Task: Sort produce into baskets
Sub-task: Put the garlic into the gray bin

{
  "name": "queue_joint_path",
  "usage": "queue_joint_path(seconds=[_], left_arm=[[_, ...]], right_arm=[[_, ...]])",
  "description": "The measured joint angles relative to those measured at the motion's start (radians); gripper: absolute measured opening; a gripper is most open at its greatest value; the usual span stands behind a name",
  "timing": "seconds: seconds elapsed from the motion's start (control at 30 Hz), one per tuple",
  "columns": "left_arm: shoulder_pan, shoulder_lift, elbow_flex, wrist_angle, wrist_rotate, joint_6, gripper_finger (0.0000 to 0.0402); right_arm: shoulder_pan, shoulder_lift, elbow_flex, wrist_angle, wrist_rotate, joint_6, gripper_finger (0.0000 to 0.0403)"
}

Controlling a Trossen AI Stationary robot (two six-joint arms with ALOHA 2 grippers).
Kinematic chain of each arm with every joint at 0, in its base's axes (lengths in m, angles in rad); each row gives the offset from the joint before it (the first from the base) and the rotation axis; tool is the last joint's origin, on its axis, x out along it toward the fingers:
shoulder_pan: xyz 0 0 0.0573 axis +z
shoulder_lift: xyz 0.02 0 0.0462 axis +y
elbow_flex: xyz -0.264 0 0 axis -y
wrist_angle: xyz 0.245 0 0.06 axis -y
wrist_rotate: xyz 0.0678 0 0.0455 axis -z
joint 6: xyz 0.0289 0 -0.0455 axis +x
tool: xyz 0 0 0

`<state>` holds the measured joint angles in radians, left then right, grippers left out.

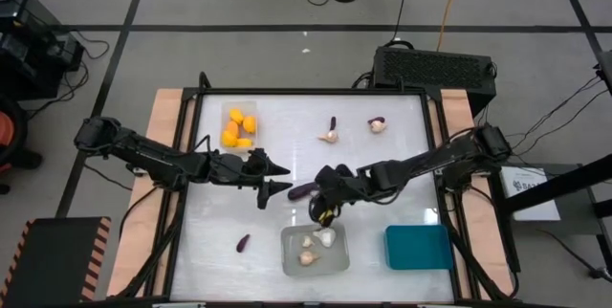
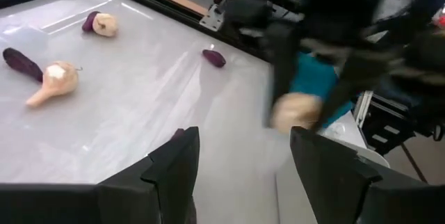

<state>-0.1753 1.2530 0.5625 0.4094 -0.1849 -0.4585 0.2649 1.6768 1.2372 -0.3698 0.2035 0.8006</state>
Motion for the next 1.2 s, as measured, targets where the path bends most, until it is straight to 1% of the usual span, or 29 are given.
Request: queue_joint_path(seconds=[0.1, 0.27, 0.4, 0.6, 0.7, 0.83, 0.97, 1.2], left_arm=[[0.000, 0.000, 0.000, 0.000, 0.014, 0.017, 0.0232], [-0.001, 0.000, 0.000, -0.001, 0.056, 0.055, 0.0232], [-0.001, 0.000, 0.000, -0.008, 0.078, 0.057, 0.0232], [-0.001, 0.000, 0.000, -0.089, 0.081, 0.049, 0.0232], [-0.007, 0.000, 0.000, -0.122, 0.081, 0.046, 0.0232], [-0.027, 0.000, 0.000, -0.121, 0.081, 0.046, 0.0232], [-0.046, 0.000, 0.000, -0.121, 0.082, 0.046, 0.0232], [-0.050, 0.000, 0.000, -0.121, 0.080, 0.046, 0.0232]], right_arm=[[0.038, -0.002, 0.026, 0.015, 0.000, 0.002, 0.0130], [0.085, -0.002, 0.028, 0.022, -0.002, 0.119, 0.0130], [0.117, -0.002, 0.028, 0.045, -0.049, 0.147, 0.0131], [0.186, 0.004, 0.028, 0.092, -0.048, 0.183, 0.0131], [0.233, 0.008, 0.028, 0.104, -0.048, 0.187, 0.0131], [0.271, 0.014, 0.028, 0.105, -0.045, 0.187, 0.0131], [0.285, 0.014, 0.028, 0.103, -0.014, 0.182, 0.0131], [0.287, 0.014, 0.028, 0.091, -0.002, 0.138, 0.0131]])
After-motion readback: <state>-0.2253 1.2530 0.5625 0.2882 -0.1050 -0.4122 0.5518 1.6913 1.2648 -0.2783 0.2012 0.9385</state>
